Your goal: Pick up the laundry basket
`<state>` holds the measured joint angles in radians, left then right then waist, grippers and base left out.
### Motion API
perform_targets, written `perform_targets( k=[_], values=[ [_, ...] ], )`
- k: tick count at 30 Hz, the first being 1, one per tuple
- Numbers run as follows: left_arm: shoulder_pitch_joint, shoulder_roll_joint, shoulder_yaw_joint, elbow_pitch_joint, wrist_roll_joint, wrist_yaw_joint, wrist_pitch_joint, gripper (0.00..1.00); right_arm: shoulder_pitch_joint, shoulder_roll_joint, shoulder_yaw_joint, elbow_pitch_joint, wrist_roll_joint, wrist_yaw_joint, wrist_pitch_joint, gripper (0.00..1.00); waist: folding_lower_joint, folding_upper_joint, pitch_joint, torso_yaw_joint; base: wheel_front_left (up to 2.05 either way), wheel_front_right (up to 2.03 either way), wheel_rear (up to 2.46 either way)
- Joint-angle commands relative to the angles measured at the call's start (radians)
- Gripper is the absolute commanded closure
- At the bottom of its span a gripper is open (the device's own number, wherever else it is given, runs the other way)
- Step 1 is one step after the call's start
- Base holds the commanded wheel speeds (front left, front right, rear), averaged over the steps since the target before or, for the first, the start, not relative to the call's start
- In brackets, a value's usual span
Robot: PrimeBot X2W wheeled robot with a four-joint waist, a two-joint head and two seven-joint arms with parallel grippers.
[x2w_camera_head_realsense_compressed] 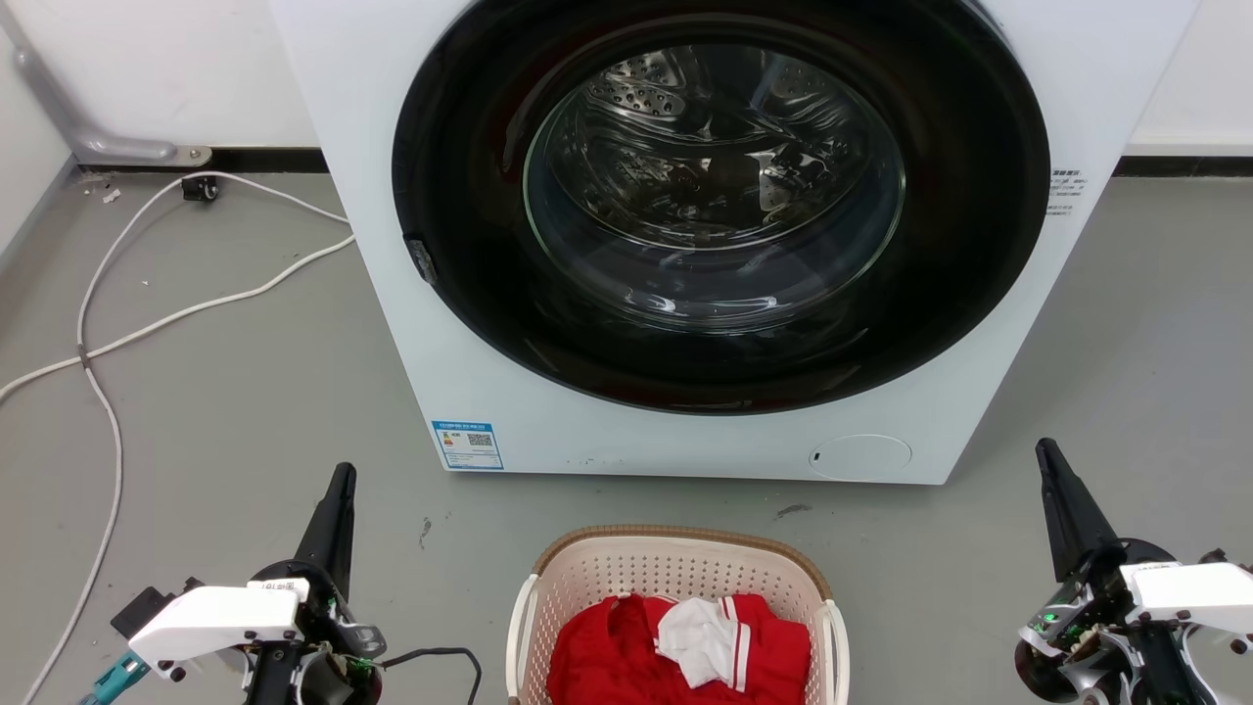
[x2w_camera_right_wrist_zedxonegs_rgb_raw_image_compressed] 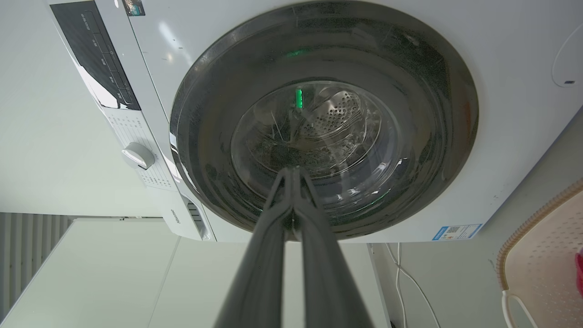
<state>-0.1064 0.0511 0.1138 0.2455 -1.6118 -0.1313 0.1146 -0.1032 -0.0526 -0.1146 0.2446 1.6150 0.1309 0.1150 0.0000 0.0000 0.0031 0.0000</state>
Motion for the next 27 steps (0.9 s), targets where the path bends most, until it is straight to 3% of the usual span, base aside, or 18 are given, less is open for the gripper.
perform_targets(
  k=[1, 16, 17, 23, 27],
  values=[
    [-0.005, -0.002, 0.002, 0.0, -0.003, -0.004, 0.002, 1.0, -0.011, 0.004, -0.001, 0.001, -0.006, 0.0, 0.002, 1.0, 0.0, 0.0, 0.0, 0.0, 0.0, 0.0, 0.0],
    [-0.005, -0.002, 0.002, 0.0, -0.003, -0.004, 0.002, 1.0, -0.011, 0.004, -0.001, 0.001, -0.006, 0.0, 0.002, 1.0, 0.0, 0.0, 0.0, 0.0, 0.0, 0.0, 0.0],
    [0.0, 0.0, 0.0, 0.0, 0.0, 0.0, 0.0, 0.0, 0.0, 0.0, 0.0, 0.0, 0.0, 0.0, 0.0, 0.0, 0.0, 0.0, 0.0, 0.0, 0.0, 0.0, 0.0],
    [0.022, -0.001, -0.006, 0.003, 0.021, 0.001, -0.03, 0.0, 0.026, 0.001, 0.009, 0.017, -0.015, 0.0, -0.029, 0.0, 0.0, 0.0, 0.001, 0.0, 0.0, 0.0, 0.0],
    [0.026, -0.001, 0.0, -0.006, 0.083, 0.001, -0.05, 0.0, 0.032, 0.001, 0.007, 0.014, -0.094, 0.0, -0.049, 0.0, 0.0, 0.0, 0.001, 0.0, 0.0, 0.0, 0.0]
  ],
)
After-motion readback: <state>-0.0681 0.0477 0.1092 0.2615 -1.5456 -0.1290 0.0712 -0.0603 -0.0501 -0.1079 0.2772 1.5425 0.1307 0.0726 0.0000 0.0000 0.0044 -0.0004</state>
